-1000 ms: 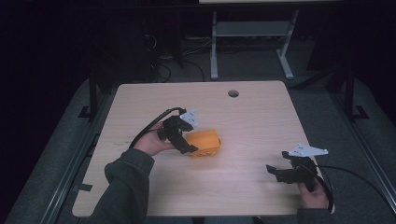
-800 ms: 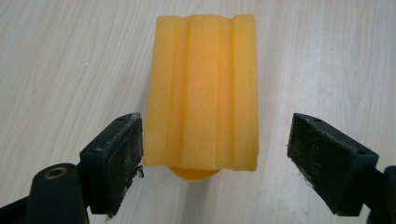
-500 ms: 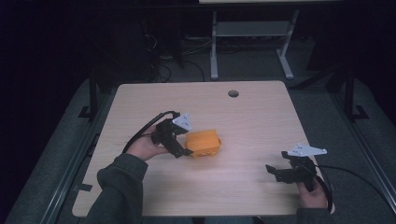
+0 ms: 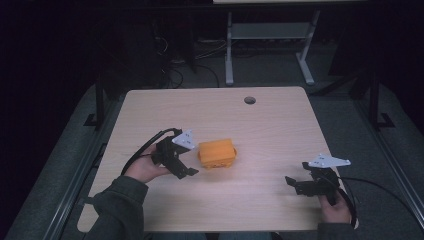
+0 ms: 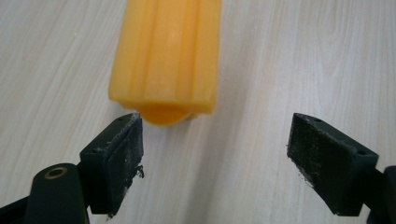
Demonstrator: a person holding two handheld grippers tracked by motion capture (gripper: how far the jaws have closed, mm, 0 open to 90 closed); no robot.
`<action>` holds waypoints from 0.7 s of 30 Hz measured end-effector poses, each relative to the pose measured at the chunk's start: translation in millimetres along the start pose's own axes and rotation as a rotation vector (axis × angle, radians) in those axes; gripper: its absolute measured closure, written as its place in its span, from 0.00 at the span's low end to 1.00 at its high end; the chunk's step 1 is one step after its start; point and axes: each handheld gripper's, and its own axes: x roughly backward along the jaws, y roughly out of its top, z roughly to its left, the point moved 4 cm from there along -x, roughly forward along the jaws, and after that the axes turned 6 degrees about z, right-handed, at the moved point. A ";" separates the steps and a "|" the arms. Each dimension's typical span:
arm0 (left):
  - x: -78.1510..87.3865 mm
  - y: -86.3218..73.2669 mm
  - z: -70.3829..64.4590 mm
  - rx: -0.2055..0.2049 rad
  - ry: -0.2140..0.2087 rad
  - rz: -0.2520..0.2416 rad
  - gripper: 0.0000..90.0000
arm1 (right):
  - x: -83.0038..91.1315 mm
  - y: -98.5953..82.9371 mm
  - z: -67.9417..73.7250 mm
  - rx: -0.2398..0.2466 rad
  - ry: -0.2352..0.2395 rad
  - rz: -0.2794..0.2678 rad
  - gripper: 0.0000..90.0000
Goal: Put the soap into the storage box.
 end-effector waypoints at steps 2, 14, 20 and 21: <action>-0.2 -3.7 -2.6 0.006 -0.001 -0.005 0.20 | -0.2 0.0 0.2 -0.001 0.000 0.001 0.16; -0.7 -45.0 -26.5 0.061 0.011 -0.054 0.20 | -1.6 -0.8 1.3 0.005 -0.001 0.011 0.16; -2.4 -73.3 -43.9 0.097 0.023 -0.085 0.22 | -2.3 -1.8 2.0 0.005 -0.003 0.019 0.16; -3.0 -80.2 -47.6 0.110 0.037 -0.092 0.22 | -2.4 -1.9 2.0 0.006 -0.003 0.020 0.15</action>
